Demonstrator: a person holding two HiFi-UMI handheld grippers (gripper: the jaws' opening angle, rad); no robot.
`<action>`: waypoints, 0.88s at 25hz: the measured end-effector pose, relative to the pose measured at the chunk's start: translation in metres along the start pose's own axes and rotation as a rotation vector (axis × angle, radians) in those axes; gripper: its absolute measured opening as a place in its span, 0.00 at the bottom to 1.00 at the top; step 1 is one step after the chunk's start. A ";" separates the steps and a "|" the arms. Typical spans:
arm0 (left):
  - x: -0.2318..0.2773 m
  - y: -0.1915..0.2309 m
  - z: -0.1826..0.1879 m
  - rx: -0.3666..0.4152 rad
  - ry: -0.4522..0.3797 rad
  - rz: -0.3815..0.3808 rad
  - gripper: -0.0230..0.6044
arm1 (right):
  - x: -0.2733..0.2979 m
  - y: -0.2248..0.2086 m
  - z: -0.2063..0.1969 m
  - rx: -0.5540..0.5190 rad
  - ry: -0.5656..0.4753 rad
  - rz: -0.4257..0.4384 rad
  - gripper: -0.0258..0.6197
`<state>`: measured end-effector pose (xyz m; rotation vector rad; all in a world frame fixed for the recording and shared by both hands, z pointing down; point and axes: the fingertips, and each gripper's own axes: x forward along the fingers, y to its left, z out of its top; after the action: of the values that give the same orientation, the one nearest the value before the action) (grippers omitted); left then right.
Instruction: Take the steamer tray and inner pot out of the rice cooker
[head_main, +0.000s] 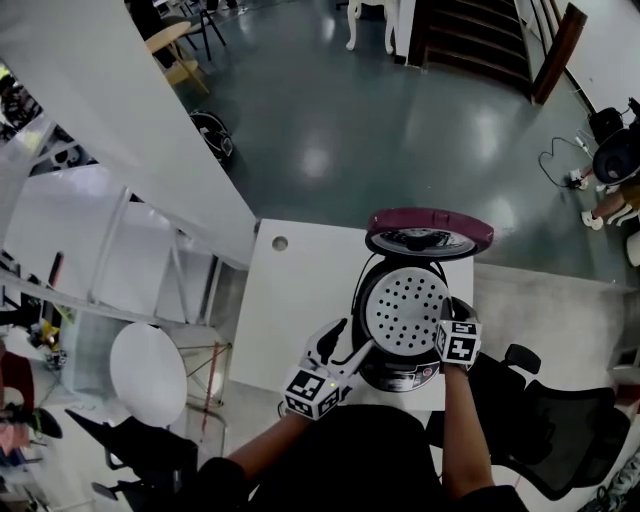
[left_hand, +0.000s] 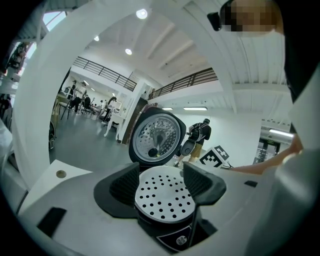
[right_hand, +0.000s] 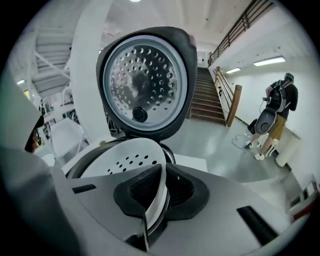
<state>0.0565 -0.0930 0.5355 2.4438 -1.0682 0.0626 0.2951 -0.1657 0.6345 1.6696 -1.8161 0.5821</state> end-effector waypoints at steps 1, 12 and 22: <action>0.001 -0.003 0.000 0.002 0.000 0.002 0.44 | 0.000 0.000 0.000 0.027 -0.008 0.014 0.07; 0.007 -0.009 0.001 0.025 -0.007 0.070 0.44 | -0.002 -0.011 -0.009 0.281 -0.080 0.143 0.06; -0.002 -0.012 0.007 0.016 -0.065 0.154 0.44 | -0.013 0.020 0.029 0.321 -0.139 0.330 0.06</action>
<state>0.0626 -0.0880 0.5239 2.3882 -1.2880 0.0416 0.2716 -0.1731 0.6060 1.6529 -2.2147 0.9627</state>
